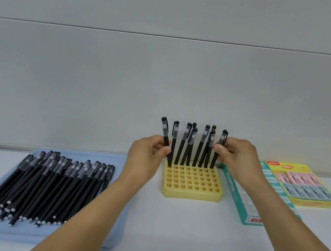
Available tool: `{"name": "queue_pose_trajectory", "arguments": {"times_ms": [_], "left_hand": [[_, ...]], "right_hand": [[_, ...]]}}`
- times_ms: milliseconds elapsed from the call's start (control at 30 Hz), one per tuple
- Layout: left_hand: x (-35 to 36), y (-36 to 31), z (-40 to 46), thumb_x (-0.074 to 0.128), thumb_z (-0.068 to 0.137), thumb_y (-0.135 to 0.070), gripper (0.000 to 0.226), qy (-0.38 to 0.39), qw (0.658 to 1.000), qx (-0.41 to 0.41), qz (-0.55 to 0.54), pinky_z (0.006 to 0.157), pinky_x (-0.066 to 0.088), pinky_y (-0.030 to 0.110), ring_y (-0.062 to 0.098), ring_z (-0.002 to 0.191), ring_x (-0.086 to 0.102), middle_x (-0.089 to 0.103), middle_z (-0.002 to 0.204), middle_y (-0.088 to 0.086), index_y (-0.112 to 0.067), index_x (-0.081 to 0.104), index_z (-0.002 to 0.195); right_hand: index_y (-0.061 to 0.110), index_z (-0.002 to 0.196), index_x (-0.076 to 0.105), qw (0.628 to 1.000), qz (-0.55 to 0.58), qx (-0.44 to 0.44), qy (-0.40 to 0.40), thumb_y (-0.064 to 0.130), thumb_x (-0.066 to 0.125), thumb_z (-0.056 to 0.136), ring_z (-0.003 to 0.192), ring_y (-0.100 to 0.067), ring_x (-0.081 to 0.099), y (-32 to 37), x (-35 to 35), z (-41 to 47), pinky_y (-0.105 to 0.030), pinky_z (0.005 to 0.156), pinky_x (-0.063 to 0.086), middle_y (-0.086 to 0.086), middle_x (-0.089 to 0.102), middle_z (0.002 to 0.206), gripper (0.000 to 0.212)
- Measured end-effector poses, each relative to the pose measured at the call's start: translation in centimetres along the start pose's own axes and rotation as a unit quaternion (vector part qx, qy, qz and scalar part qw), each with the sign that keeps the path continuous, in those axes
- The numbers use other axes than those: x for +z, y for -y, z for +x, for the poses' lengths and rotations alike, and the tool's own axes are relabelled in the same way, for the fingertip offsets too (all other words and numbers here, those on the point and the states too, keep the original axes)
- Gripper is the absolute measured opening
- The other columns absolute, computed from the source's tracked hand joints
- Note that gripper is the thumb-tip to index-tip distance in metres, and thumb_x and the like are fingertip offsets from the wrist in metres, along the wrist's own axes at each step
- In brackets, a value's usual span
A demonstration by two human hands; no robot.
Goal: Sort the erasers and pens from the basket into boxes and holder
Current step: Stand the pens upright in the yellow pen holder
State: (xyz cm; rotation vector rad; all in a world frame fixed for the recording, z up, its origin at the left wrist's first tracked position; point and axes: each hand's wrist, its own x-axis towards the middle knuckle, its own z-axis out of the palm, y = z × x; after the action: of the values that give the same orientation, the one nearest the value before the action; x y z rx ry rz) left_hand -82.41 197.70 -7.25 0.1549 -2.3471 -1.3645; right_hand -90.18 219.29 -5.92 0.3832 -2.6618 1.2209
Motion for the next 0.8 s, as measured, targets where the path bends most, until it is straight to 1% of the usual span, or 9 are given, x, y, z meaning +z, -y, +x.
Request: {"name": "queue_pose_trajectory", "arguments": {"times_ms": [67, 167, 333, 500, 600, 633, 700, 767, 800], "left_hand": [[0.2, 0.1, 0.2, 0.065, 0.091, -0.016, 0.011, 0.014, 0.999, 0.007, 0.042, 0.081, 0.056, 0.036, 0.009, 0.078, 0.068, 0.072, 0.079, -0.008, -0.024, 0.071, 0.092], [0.4, -0.1, 0.3, 0.064, 0.092, -0.017, 0.013, 0.019, 0.997, 0.012, 0.08, 0.082, 0.055, 0.035, 0.008, 0.08, 0.067, 0.072, 0.083, -0.008, -0.019, 0.072, 0.101], [0.9, -1.3, 0.3, 0.064, 0.092, -0.02, 0.011, 0.03, 0.989, 0.016, 0.141, 0.082, 0.054, 0.033, 0.012, 0.08, 0.067, 0.073, 0.086, -0.004, -0.017, 0.072, 0.098], [1.4, -1.0, -0.2, 0.063, 0.092, -0.023, 0.013, 0.034, 0.977, -0.017, 0.208, 0.079, 0.054, 0.035, 0.019, 0.08, 0.066, 0.072, 0.083, 0.0, -0.013, 0.071, 0.093], [1.6, -1.0, -0.1, 0.066, 0.09, -0.028, 0.017, 0.029, 0.975, -0.044, 0.218, 0.078, 0.055, 0.039, 0.022, 0.078, 0.066, 0.071, 0.08, 0.004, -0.012, 0.071, 0.087], [1.5, -1.1, -0.2, 0.068, 0.088, -0.031, 0.018, 0.03, 0.975, -0.055, 0.211, 0.08, 0.055, 0.038, 0.021, 0.08, 0.066, 0.072, 0.084, 0.003, -0.013, 0.071, 0.09], [1.0, -1.4, -1.0, 0.07, 0.086, -0.04, 0.035, 0.03, 0.978, -0.071, 0.194, 0.087, 0.052, 0.033, 0.015, 0.095, 0.064, 0.069, 0.103, -0.002, -0.018, 0.066, 0.112], [0.0, -1.5, -2.6, 0.067, 0.086, -0.046, 0.051, 0.02, 0.981, -0.052, 0.188, 0.092, 0.044, 0.026, 0.01, 0.111, 0.056, 0.062, 0.12, -0.008, -0.023, 0.055, 0.13], [-0.7, -1.5, -3.7, 0.064, 0.088, -0.047, 0.052, 0.015, 0.982, -0.031, 0.187, 0.093, 0.039, 0.023, 0.007, 0.117, 0.051, 0.058, 0.125, -0.01, -0.025, 0.052, 0.133]], "right_hand": [[0.016, 0.091, 0.071, 1.0, 0.0, -0.001, 0.001, 0.03, 0.066, 0.09, 0.075, -0.019, 0.07, -0.1, 0.0, 0.0, -0.045, 0.079, 0.056, -0.001, 0.073, 0.084, 0.015], [0.015, 0.091, 0.071, 1.0, 0.0, -0.005, 0.004, 0.029, 0.066, 0.09, 0.075, -0.02, 0.07, -0.1, 0.0, 0.1, -0.046, 0.079, 0.057, -0.002, 0.072, 0.084, 0.015], [0.013, 0.093, 0.07, 1.0, -0.008, -0.004, 0.017, 0.027, 0.064, 0.091, 0.076, -0.021, 0.069, -0.2, 0.0, 0.1, -0.046, 0.079, 0.056, -0.003, 0.072, 0.084, 0.016], [0.013, 0.09, 0.07, 0.999, -0.004, -0.011, 0.034, 0.025, 0.064, 0.091, 0.075, -0.021, 0.07, -0.1, -0.4, 0.2, -0.045, 0.08, 0.056, -0.003, 0.072, 0.083, 0.014], [0.012, 0.096, 0.069, 0.998, -0.005, 0.001, 0.059, 0.023, 0.063, 0.092, 0.081, -0.021, 0.069, 0.3, -0.7, 0.1, -0.044, 0.083, 0.055, -0.004, 0.072, 0.09, 0.013], [0.012, 0.103, 0.067, 0.998, -0.008, 0.006, 0.066, 0.023, 0.063, 0.093, 0.086, -0.021, 0.069, 0.4, -0.8, -0.1, -0.043, 0.085, 0.055, -0.004, 0.071, 0.097, 0.015], [0.015, 0.125, 0.056, 0.999, -0.015, 0.012, 0.05, 0.024, 0.061, 0.093, 0.097, -0.017, 0.063, 0.6, -1.1, -1.0, -0.041, 0.09, 0.052, -0.001, 0.064, 0.118, 0.033], [0.022, 0.14, 0.039, 0.999, 0.013, 0.004, -0.031, 0.024, 0.06, 0.094, 0.107, -0.013, 0.056, 1.0, -1.3, -2.6, -0.042, 0.093, 0.05, 0.002, 0.049, 0.133, 0.051], [0.024, 0.14, 0.038, 0.996, 0.042, -0.012, -0.08, 0.023, 0.06, 0.094, 0.107, -0.011, 0.054, 1.5, -1.3, -3.8, -0.042, 0.092, 0.05, 0.003, 0.046, 0.134, 0.051]]}}
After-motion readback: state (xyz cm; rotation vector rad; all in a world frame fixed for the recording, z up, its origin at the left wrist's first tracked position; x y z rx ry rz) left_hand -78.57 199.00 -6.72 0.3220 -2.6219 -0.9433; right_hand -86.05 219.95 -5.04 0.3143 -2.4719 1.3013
